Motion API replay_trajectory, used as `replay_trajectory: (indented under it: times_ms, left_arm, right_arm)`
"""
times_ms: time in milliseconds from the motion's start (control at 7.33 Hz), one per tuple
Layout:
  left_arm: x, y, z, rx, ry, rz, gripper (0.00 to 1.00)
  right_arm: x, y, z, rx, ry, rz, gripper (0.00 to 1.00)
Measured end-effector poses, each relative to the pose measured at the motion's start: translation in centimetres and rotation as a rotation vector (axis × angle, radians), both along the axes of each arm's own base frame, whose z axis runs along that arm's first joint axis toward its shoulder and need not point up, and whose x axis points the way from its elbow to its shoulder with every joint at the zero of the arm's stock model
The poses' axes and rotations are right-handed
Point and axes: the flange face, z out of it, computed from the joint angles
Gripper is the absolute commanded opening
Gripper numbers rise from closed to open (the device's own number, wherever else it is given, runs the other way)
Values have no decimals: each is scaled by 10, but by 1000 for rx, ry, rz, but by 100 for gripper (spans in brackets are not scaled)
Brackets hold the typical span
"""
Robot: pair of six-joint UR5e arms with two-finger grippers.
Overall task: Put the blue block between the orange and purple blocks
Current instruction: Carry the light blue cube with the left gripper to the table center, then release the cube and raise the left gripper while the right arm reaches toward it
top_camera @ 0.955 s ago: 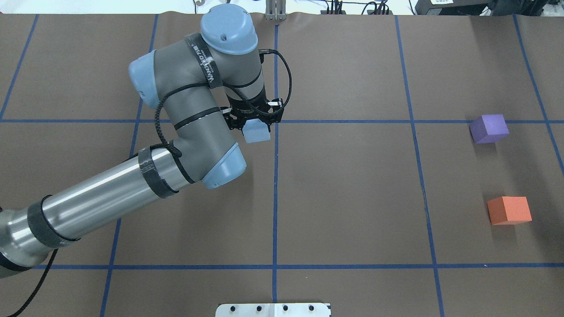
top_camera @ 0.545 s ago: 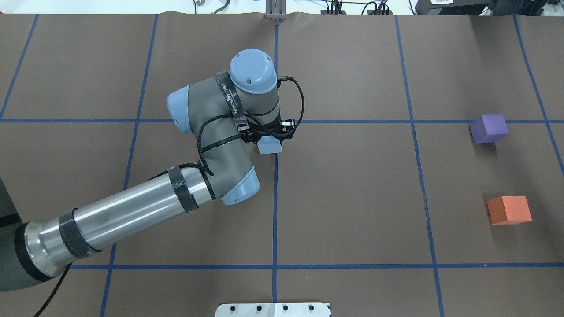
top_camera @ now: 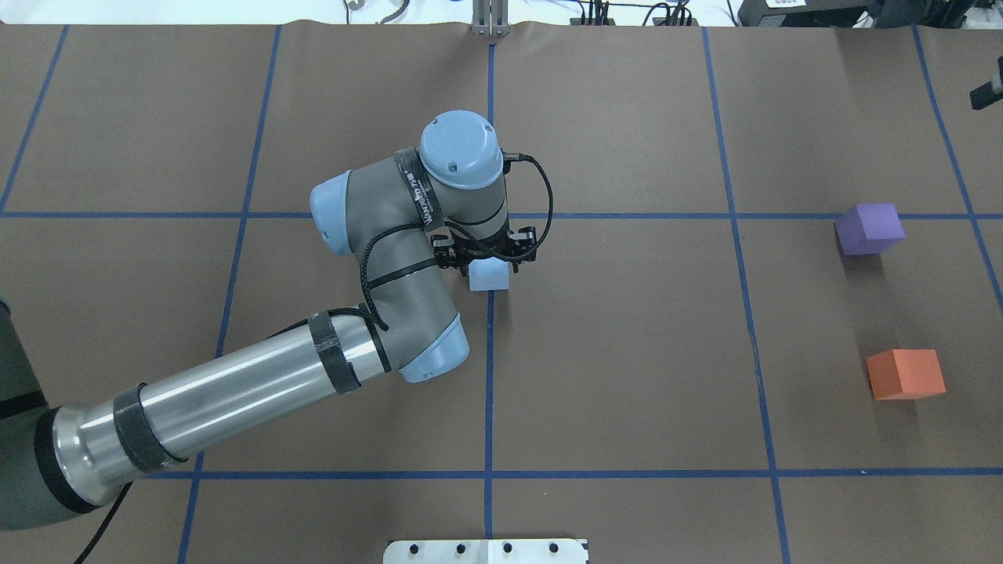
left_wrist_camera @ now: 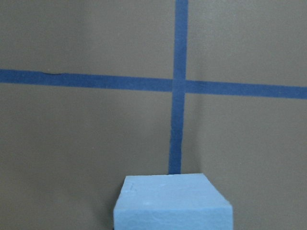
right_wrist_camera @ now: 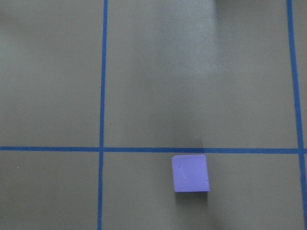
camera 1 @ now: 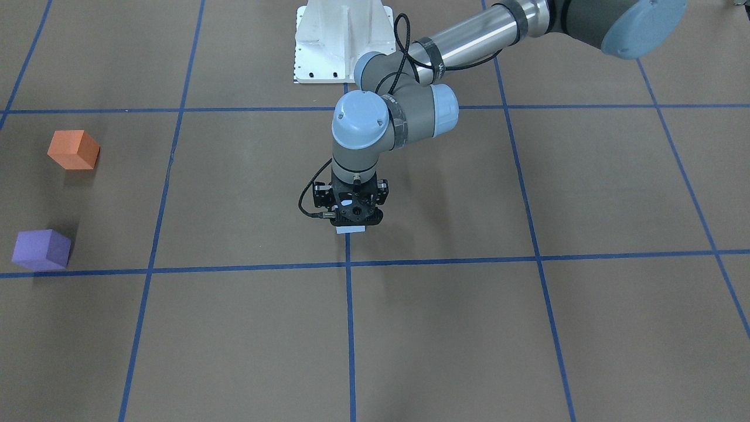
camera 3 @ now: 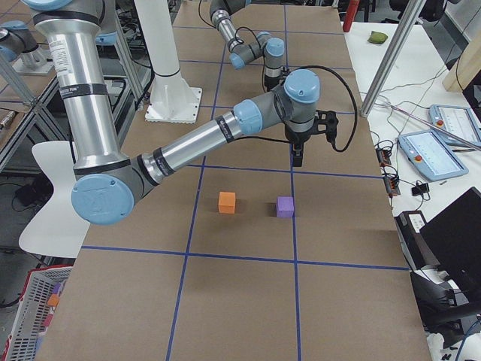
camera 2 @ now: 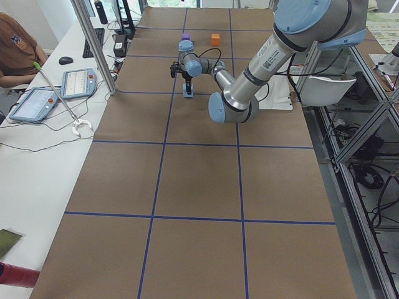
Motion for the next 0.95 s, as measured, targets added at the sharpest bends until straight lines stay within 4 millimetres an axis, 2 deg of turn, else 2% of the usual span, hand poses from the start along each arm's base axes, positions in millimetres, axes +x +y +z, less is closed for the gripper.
replay_trajectory:
  times_ms: [136,273,409,545,682,955]
  left_arm:
    - [-14,-1,-16,7,20,-7,100]
    - [-41,-9,-32,-9,28,-15,100]
    - [-81,-22,-45,-46,27,-26,100]
    - [-121,-33,-45,-72,23,-47,100]
    - [-157,-40,-27,-75,12,-66,100]
    - [-223,-47,36,-29,-28,-66,100]
  right_arm:
    - [-25,-5,-26,-8,-16,-7,99]
    - [-57,-7,-56,-20,-33,-17,99]
    - [-94,-7,-87,-33,-48,-32,99]
    - [-137,-3,-119,-49,-53,-42,99]
    - [-188,5,-152,-59,-46,-46,99]
    - [-297,30,-211,-38,-15,-62,99]
